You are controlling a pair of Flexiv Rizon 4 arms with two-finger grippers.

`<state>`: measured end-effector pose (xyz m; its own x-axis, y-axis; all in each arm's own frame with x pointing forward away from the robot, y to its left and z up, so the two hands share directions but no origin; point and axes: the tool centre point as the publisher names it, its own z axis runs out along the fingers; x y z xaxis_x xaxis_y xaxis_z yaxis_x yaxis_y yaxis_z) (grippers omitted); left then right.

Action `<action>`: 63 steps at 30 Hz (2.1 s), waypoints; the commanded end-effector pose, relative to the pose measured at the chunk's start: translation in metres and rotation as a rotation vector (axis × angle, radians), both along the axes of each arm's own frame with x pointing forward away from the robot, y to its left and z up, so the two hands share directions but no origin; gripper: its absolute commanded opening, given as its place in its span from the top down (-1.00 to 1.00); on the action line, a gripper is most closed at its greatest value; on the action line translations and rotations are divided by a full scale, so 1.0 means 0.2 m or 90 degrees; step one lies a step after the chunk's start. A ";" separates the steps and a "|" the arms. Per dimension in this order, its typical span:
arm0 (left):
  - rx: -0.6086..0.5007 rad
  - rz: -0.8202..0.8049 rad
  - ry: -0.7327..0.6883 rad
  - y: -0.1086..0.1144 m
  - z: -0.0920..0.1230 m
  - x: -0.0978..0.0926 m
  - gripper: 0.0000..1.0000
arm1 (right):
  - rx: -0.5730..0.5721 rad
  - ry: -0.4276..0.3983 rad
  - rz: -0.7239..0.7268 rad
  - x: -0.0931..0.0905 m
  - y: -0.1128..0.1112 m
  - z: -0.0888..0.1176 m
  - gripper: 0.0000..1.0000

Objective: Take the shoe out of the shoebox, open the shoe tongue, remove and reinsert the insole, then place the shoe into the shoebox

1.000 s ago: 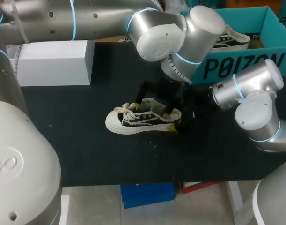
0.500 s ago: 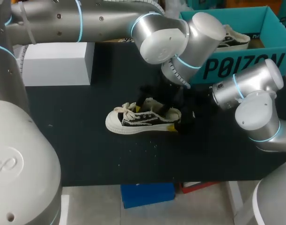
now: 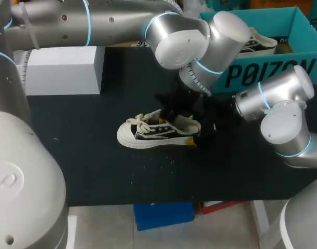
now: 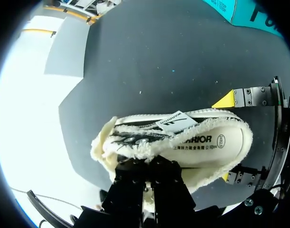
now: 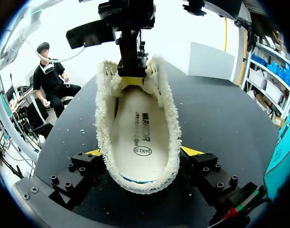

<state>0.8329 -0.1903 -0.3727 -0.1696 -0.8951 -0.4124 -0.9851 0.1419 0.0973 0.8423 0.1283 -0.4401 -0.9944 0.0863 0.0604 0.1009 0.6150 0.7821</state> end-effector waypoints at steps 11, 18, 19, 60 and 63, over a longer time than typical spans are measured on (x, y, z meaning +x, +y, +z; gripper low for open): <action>-0.039 -0.002 -0.066 0.00 0.18 0.01 1.00 | -0.002 0.001 -0.001 0.00 0.01 0.00 1.00; -0.049 0.011 -0.086 0.04 0.22 0.02 1.00 | -0.002 0.001 -0.001 0.00 0.01 0.00 1.00; -0.049 0.014 -0.089 0.05 0.22 0.01 1.00 | -0.002 0.001 -0.001 0.00 0.01 0.00 1.00; -0.048 0.112 -0.126 0.53 0.28 -0.10 -1.00 | -0.002 0.001 -0.001 0.00 0.01 0.00 1.00; -0.046 0.118 -0.126 0.56 0.27 -0.11 -1.00 | -0.002 0.001 -0.001 0.00 0.01 0.00 1.00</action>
